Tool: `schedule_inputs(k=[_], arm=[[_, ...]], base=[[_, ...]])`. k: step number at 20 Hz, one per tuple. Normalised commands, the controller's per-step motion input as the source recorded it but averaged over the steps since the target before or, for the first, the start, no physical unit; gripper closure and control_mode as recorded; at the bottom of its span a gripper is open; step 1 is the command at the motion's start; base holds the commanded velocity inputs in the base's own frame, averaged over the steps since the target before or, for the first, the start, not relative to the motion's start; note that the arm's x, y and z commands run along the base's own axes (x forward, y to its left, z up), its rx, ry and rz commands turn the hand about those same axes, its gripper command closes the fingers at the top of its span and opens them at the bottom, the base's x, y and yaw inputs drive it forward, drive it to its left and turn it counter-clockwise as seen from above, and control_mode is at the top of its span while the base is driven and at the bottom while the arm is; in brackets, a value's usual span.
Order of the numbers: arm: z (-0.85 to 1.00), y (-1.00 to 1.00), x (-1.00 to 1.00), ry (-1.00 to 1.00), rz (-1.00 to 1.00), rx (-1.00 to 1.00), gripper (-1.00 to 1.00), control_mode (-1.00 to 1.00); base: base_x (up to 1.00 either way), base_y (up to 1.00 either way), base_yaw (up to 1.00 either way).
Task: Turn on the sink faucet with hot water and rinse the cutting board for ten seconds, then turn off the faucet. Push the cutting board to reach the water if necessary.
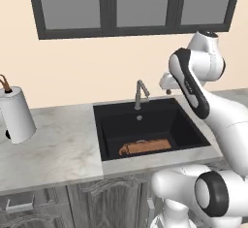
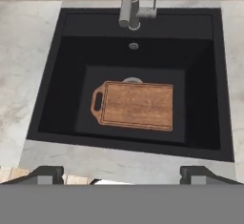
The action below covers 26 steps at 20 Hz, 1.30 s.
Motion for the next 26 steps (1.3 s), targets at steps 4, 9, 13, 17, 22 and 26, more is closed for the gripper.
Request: schedule_inputs(k=[4,9,13,17,22,26], arm=[[-0.01,-0.79,0.00,-0.03,0.00,0.19,-1.00,-1.00],[-0.47,-0.63,0.05,-0.22,-0.01,0.12,-1.00,-1.00],[-0.31,-0.26,0.15,-0.34,0.01,0.01,-1.00,-1.00],[-0.24,0.00,0.29,-0.37,0.01,0.00,-1.00,-1.00],[-0.30,0.00,0.30,-0.38,0.02,0.00,-1.00,-1.00],[-0.26,0.00,0.37,-0.25,0.05,-0.01,-1.00,-1.00]], base=[[0.00,0.00,0.00],[0.00,0.00,0.00],[0.00,0.00,0.00],[0.00,0.00,0.00],[0.00,0.00,0.00],[0.00,0.00,0.00]])
